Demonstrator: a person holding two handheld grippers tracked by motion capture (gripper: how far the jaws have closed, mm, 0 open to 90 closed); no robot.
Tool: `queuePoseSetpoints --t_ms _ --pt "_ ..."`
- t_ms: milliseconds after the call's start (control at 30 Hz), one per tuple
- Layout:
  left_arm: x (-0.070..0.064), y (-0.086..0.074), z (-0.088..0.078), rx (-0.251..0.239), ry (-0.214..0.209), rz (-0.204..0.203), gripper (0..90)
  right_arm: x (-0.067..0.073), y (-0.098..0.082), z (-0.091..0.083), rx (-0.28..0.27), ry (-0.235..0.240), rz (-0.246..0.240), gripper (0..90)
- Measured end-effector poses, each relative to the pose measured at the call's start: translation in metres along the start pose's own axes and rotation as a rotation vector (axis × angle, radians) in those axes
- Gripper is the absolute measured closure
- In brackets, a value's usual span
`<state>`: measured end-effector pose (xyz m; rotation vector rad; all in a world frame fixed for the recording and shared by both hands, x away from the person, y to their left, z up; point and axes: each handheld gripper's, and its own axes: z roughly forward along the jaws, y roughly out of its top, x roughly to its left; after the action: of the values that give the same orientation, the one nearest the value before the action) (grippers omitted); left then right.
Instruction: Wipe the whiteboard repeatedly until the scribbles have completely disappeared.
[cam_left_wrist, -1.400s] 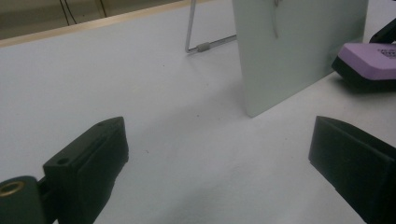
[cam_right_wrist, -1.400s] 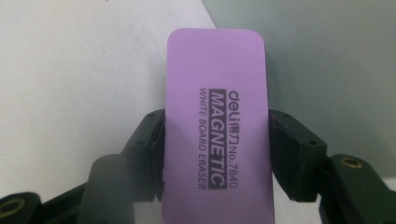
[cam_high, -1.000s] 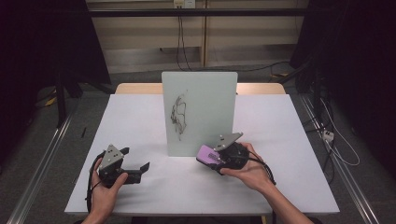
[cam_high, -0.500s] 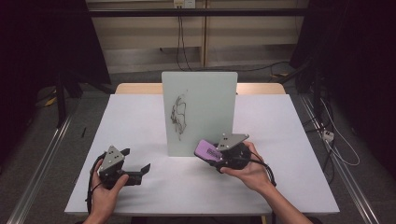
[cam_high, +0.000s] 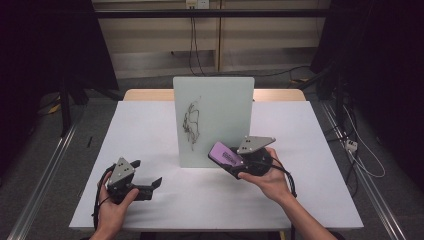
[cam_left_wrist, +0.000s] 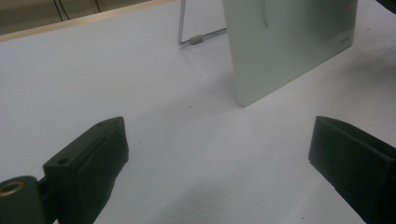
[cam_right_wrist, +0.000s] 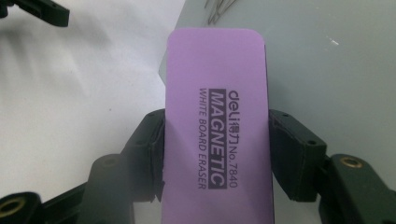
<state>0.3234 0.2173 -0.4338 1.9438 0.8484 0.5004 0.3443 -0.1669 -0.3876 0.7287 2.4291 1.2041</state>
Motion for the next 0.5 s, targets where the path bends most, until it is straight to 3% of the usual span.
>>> queuePoseSetpoints --t_ms 500 --pt "0.003 0.003 0.003 -0.004 0.005 -0.002 4.7 -0.001 0.024 -0.009 -0.079 -0.041 -0.041 41.5"
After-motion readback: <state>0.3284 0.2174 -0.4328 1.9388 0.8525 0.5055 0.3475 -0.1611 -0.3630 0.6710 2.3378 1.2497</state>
